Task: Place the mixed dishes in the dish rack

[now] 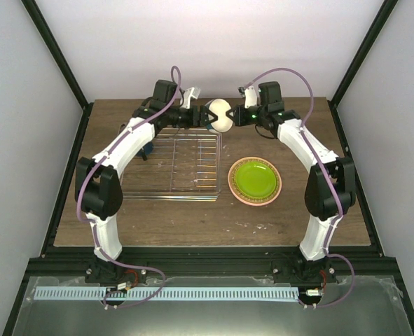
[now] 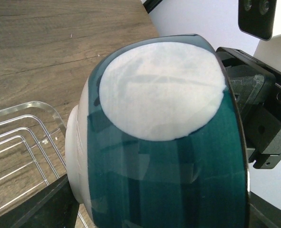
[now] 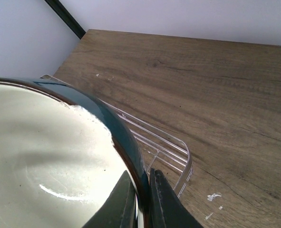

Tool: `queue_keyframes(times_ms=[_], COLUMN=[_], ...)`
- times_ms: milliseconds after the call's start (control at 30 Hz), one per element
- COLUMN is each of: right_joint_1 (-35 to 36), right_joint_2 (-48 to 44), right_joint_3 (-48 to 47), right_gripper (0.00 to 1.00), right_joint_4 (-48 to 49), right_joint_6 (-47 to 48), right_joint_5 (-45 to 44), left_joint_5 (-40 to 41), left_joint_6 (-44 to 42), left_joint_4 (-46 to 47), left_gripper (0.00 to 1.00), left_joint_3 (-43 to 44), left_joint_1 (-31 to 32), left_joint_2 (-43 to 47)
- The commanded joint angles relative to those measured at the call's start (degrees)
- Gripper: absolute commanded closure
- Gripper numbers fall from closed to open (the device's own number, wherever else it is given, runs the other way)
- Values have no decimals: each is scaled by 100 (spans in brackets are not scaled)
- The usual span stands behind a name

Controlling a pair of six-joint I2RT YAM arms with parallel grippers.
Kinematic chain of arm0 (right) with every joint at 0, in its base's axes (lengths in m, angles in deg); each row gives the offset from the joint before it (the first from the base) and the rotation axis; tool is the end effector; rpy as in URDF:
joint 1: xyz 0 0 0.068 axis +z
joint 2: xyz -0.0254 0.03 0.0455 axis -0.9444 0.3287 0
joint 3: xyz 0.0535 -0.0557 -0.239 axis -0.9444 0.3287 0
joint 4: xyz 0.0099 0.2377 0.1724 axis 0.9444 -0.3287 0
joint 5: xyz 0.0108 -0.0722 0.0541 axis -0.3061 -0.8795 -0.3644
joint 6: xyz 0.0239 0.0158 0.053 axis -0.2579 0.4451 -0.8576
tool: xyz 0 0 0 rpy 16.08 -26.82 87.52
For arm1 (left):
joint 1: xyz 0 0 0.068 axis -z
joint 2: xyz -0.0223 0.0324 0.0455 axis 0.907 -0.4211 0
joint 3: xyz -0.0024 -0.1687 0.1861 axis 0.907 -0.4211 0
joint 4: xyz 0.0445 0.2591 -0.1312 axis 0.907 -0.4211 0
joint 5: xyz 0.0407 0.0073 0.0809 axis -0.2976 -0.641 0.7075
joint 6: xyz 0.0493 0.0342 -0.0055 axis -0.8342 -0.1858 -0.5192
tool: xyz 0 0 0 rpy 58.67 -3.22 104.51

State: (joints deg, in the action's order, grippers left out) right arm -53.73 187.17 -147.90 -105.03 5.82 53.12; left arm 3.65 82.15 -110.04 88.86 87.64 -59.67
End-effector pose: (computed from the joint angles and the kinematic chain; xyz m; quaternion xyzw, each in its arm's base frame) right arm 0.4374 0.1577 0.2744 -0.1738 0.8395 0.3315 0.3939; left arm 0.4291 -0.2087 0.2860 0.1524 0.8392 -0.4393 0.2820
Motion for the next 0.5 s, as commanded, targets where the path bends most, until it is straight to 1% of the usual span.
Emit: queue_keyframes(times_ms=[0,167,433,467], right_joint_1=[68,70,69,69], right_joint_2=[-77,-67,-51,-52], right_joint_3=[-465,-407,-176,-148], right_gripper=[99,99,99,99], right_joint_4=[268,184,204,215], right_joint_6=[-208,-182,-130,-129], right_joint_5=[703,761,788,786], left_joint_5=[154,112,-45,-62], left_joint_6=[77,88,202,233], left_joint_4=[307,434,642,674], left_gripper=[27,33,51,52], left_joint_3=[-304,-377,-494,-531], left_joint_1=[-46,-73,-142,-149], left_joint_2=[129,196,272,281])
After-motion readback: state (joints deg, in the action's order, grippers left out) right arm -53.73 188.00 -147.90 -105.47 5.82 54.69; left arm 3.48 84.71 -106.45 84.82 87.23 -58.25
